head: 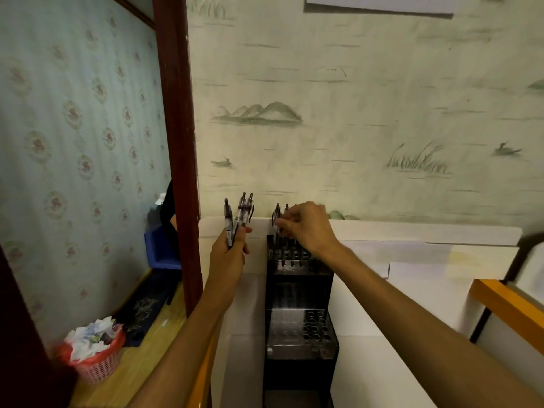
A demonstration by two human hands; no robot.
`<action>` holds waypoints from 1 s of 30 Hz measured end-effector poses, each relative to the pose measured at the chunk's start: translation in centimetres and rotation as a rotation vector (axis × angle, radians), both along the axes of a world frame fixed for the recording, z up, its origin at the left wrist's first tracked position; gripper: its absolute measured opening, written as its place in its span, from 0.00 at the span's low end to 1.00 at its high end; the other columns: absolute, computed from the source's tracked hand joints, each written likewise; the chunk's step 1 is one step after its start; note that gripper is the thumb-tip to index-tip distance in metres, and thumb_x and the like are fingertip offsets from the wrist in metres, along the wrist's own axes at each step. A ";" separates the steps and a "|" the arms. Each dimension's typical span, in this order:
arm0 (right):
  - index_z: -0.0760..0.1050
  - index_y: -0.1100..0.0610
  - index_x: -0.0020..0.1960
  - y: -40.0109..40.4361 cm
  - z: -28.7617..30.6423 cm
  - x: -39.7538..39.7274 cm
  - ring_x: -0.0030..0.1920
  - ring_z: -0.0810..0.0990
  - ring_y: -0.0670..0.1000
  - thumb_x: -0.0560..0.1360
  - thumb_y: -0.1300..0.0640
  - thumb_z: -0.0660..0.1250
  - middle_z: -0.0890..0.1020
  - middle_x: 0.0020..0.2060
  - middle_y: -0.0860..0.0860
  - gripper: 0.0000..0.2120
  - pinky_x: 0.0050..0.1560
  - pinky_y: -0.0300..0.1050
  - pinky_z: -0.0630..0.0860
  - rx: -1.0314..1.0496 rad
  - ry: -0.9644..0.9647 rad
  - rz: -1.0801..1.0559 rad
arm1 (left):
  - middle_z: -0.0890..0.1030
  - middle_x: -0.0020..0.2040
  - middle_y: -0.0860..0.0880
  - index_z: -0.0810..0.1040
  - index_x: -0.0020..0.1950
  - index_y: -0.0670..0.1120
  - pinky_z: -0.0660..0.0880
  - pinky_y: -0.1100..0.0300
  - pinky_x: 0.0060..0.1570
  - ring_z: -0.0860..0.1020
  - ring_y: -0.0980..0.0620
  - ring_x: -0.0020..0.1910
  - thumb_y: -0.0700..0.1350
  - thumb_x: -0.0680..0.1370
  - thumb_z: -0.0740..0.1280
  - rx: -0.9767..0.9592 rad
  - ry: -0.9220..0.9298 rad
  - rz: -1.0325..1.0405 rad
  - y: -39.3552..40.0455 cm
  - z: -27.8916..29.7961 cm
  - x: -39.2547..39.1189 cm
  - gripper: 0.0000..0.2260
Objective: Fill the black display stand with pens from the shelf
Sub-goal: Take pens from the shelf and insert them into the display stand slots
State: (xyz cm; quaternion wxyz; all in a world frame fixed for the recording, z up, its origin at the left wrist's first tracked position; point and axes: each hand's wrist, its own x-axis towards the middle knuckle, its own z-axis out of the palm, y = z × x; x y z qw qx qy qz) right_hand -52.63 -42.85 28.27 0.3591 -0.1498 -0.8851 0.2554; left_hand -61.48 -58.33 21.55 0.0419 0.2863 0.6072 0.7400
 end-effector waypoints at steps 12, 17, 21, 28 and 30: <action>0.85 0.60 0.41 -1.0 0.6 1.8 0.35 0.86 0.53 0.77 0.52 0.71 0.86 0.33 0.53 0.12 0.45 0.51 0.84 -0.370 0.076 0.124 | 0.77 0.32 0.54 0.80 0.58 0.50 0.64 0.67 0.23 0.67 0.59 0.25 0.48 0.83 0.63 0.028 0.001 -0.085 0.6 1.2 1.5 0.08; 0.82 0.65 0.52 -1.9 1.9 2.7 0.44 0.86 0.59 0.76 0.57 0.72 0.86 0.43 0.59 0.11 0.47 0.47 0.84 -0.673 0.115 0.308 | 0.79 0.30 0.55 0.82 0.50 0.52 0.67 0.70 0.26 0.71 0.62 0.24 0.50 0.81 0.64 0.012 0.062 -0.126 1.0 1.5 2.5 0.07; 0.82 0.68 0.50 -1.8 1.8 3.0 0.39 0.87 0.55 0.76 0.59 0.71 0.86 0.40 0.58 0.11 0.39 0.42 0.82 -0.677 0.144 0.316 | 0.82 0.33 0.52 0.82 0.48 0.51 0.66 0.69 0.28 0.73 0.63 0.25 0.52 0.82 0.63 -0.014 0.072 -0.141 1.4 1.1 2.7 0.10; 0.80 0.64 0.46 0.1 2.1 3.1 0.38 0.85 0.58 0.78 0.60 0.70 0.85 0.38 0.59 0.06 0.39 0.46 0.82 -0.637 0.245 0.193 | 0.75 0.28 0.57 0.79 0.47 0.53 0.67 0.69 0.27 0.71 0.63 0.26 0.59 0.81 0.59 -0.104 0.064 0.011 0.3 -0.3 1.6 0.14; 0.80 0.63 0.47 0.9 2.3 3.5 0.38 0.86 0.57 0.77 0.60 0.70 0.85 0.36 0.57 0.06 0.40 0.45 0.82 -0.608 0.258 0.173 | 0.71 0.27 0.57 0.77 0.46 0.51 0.66 0.64 0.27 0.69 0.60 0.26 0.59 0.82 0.58 -0.093 0.041 0.037 -0.2 -0.7 1.0 0.15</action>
